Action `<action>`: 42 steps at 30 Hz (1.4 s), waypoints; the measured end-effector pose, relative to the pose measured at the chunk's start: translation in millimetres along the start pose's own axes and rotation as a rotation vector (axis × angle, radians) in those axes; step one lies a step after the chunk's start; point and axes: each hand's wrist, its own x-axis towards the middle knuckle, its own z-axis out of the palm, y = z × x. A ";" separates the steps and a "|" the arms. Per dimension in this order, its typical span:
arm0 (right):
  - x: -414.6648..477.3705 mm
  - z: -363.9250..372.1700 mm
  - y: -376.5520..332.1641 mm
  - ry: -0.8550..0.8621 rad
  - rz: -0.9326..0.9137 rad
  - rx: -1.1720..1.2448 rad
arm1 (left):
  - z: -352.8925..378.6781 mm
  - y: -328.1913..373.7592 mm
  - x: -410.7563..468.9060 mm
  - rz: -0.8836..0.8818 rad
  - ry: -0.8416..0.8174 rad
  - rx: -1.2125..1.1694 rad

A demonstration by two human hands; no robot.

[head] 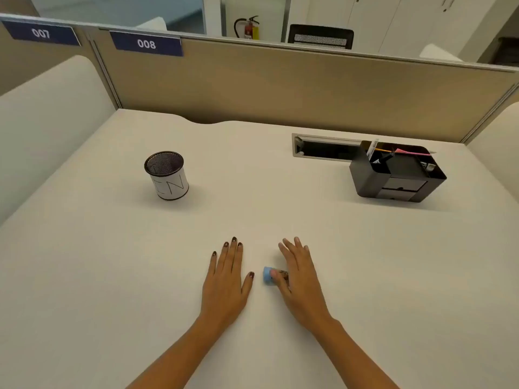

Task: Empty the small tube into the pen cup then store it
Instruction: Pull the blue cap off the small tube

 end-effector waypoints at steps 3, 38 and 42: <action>-3.7 3.3 -0.2 0.000 0.016 -0.026 | 0.2 1.3 -1.2 -0.029 0.043 0.001; -4.0 -9.7 -68.7 0.096 0.508 0.732 | -59.5 64.9 3.0 -0.388 -0.307 -1.581; -3.6 -7.0 -67.6 0.069 0.561 0.851 | -61.4 66.9 5.4 -0.369 -0.328 -1.600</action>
